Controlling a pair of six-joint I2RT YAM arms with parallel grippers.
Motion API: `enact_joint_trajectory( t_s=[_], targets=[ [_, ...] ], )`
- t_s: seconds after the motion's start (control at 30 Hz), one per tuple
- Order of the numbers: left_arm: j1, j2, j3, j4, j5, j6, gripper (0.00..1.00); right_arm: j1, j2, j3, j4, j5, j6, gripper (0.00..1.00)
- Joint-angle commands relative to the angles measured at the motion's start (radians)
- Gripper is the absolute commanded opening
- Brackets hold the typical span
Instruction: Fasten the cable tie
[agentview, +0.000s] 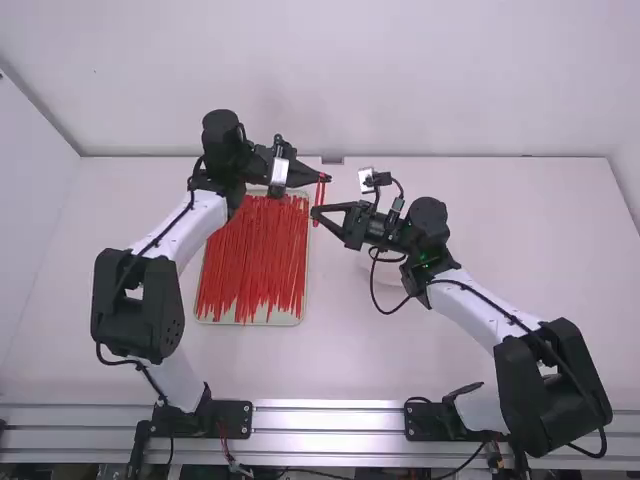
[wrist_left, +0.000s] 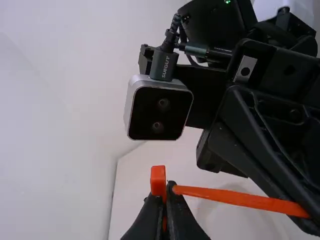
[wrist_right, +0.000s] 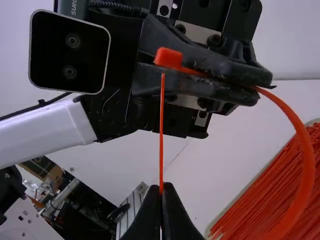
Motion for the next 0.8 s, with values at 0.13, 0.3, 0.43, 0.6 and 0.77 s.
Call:
enact_joint_trajectory(
  t_s=[0.13, 0.3, 0.43, 0.6, 0.77],
  targets=[
    [0.010, -0.001, -0.008, 0.002, 0.021, -0.008, 0.02, -0.017, 0.007, -0.004, 0.007, -0.008, 0.009, 0.00],
    [0.010, -0.001, -0.008, 0.001, 0.021, -0.008, 0.02, -0.017, 0.007, -0.004, 0.007, -0.005, 0.009, 0.00],
    [0.002, -0.001, -0.008, -0.014, 0.021, -0.005, 0.02, -0.017, 0.006, -0.004, 0.010, 0.001, 0.011, 0.00],
    [-0.003, -0.001, -0.008, -0.049, 0.021, 0.030, 0.02, -0.014, 0.006, -0.003, 0.011, 0.003, 0.019, 0.00],
    [-0.001, -0.001, -0.008, -0.054, 0.021, 0.029, 0.01, -0.014, 0.006, -0.004, 0.034, 0.013, 0.034, 0.00]
  ],
)
